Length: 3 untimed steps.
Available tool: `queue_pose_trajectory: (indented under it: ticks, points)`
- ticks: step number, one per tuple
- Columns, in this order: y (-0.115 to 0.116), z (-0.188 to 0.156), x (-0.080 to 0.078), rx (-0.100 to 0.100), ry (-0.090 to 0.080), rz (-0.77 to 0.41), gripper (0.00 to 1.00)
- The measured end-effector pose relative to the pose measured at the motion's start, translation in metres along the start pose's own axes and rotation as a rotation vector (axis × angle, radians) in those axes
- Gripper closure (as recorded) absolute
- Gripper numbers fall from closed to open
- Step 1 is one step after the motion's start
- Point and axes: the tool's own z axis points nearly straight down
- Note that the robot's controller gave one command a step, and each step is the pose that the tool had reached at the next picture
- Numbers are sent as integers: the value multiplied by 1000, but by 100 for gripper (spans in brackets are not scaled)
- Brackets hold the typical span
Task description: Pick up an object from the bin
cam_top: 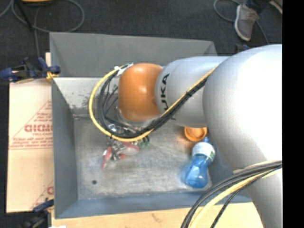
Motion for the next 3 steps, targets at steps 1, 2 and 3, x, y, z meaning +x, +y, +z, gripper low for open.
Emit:
queue_pose_trajectory:
  ticks: [1, 2, 3]
  points:
    - [0, 0, 0, 0, 0, 1, 100]
    - [0, 0, 0, 0, 0, 3, 100]
    - [0, 0, 0, 0, 0, 3, 100]
